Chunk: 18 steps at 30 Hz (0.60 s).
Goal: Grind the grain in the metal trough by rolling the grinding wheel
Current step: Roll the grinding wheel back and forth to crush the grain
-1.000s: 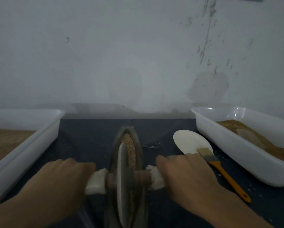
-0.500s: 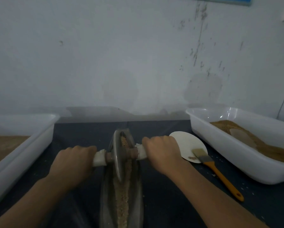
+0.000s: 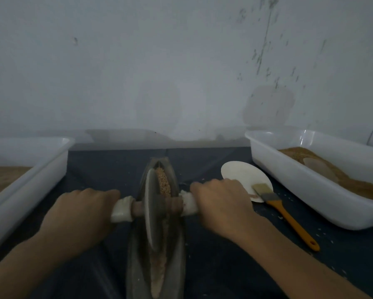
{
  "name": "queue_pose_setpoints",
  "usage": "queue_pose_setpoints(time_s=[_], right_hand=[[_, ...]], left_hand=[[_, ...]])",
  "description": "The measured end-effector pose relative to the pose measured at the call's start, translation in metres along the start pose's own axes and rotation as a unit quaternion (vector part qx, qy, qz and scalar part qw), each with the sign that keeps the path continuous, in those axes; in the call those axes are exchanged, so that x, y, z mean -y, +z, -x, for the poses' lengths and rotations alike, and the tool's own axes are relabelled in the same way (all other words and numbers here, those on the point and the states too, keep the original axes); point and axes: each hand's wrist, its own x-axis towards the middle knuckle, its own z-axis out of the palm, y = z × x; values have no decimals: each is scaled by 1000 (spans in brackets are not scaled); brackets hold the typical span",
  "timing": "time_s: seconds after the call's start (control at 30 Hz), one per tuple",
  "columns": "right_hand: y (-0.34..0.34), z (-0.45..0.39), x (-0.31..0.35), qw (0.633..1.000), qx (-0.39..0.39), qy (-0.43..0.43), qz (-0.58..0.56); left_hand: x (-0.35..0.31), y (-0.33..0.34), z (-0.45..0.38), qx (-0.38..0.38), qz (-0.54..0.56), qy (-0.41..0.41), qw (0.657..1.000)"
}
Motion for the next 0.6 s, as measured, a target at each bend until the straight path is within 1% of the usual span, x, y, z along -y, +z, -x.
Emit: queue_pose_setpoints(time_s=[0.1,0.2,0.27,0.4,0.47,0.53,0.6], right_hand=[[15,-33,-6,1000,-16,14,13],[20,-49,-9,1000,-14,17,13],[15,-40,-8,1000,6,7,3],[-9,4,-5,996,50,-37,-62],[-19,26,-2,994,53,-53,-80],[-18,36,-1,996,26,-55,-67],[-12,33,-1,997,25,-36,-65]], left_hand=[[-3,11,-20,-21,-1,-33,999],[-2,13,-32,-5,-12,-50,999],[1,10,-28,22,-11,-36,999],[10,-4,-3,99,29,2,995],[13,-9,7,120,22,8,992],[15,-12,12,123,23,7,992],[12,-13,11,97,29,20,995]])
